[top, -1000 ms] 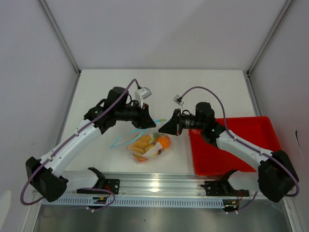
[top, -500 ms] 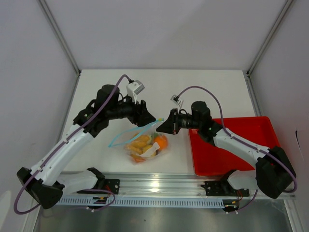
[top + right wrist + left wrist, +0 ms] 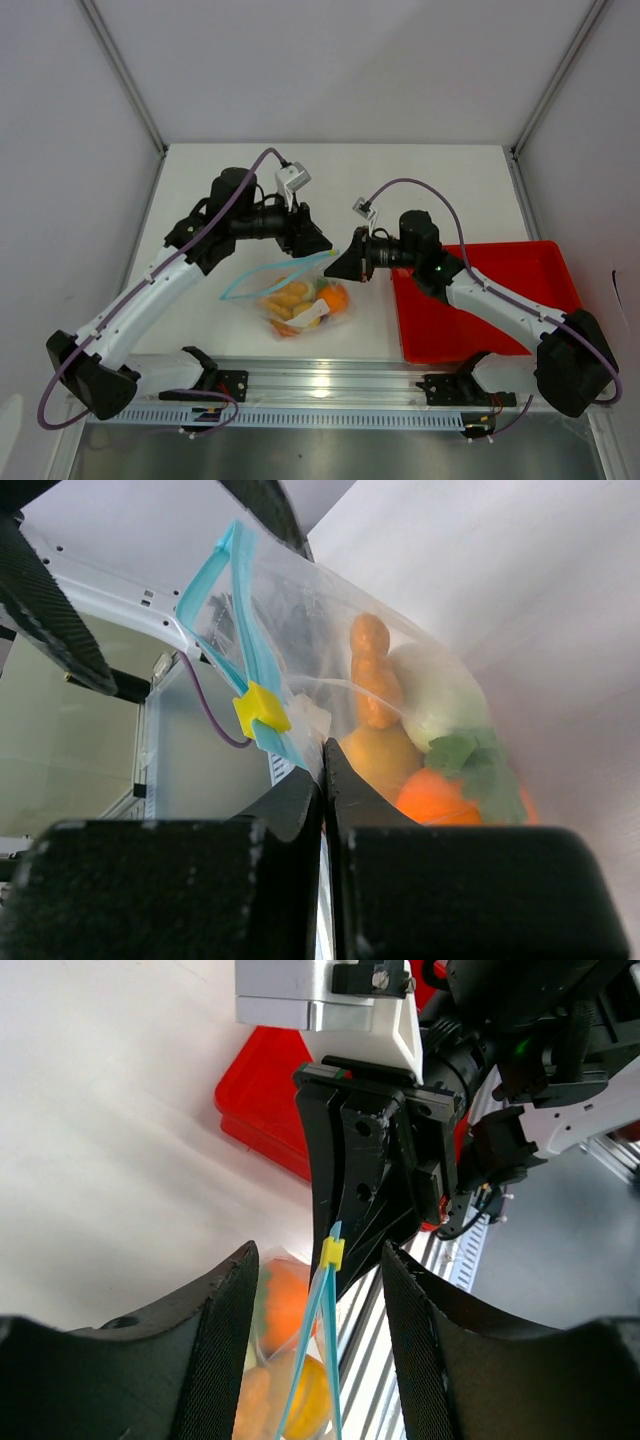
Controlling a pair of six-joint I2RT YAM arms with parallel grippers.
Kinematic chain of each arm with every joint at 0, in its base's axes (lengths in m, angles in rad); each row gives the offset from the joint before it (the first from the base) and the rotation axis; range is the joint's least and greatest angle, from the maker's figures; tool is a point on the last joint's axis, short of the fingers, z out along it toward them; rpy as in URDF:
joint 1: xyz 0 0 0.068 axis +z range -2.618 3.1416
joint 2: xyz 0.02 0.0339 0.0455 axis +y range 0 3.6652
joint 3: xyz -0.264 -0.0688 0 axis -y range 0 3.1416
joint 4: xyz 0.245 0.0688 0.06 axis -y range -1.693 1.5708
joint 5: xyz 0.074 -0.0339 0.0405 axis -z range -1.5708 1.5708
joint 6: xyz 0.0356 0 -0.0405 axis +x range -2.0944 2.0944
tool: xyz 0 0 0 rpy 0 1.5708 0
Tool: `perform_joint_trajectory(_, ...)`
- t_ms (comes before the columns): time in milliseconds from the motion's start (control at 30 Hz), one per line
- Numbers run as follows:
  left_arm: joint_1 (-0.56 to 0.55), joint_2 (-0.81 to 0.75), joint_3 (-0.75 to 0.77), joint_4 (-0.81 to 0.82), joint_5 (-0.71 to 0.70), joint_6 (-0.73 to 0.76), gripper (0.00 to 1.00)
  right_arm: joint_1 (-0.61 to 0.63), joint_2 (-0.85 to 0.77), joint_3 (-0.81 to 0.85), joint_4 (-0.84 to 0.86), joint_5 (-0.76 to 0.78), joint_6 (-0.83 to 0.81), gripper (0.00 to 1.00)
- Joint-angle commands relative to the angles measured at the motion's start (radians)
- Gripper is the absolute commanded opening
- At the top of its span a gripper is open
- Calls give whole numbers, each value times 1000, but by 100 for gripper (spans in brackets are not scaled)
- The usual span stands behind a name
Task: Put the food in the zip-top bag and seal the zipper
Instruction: Zip the zipper food storage bag at the center of the board.
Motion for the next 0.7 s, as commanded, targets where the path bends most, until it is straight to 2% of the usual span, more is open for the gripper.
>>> perform_joint_trajectory(0,-6,14,63,43,95,4,53,8,-36,33,41,-24,-14,0)
perform_joint_trajectory(100,-6,21,52,44,118,9,48,8,-42,36,41,-24,-9,0)
perform_joint_trajectory(267,-9,5,20,55,165,12,46,8,-42,47,17,-15,-5,0)
perform_joint_trajectory(567,-52,14,19,-2,70,55,47,8,-42,68,8,-18,18,0)
perform_joint_trajectory(667,-64,16,19,-7,53,61,43,8,-43,70,5,-15,20,0)
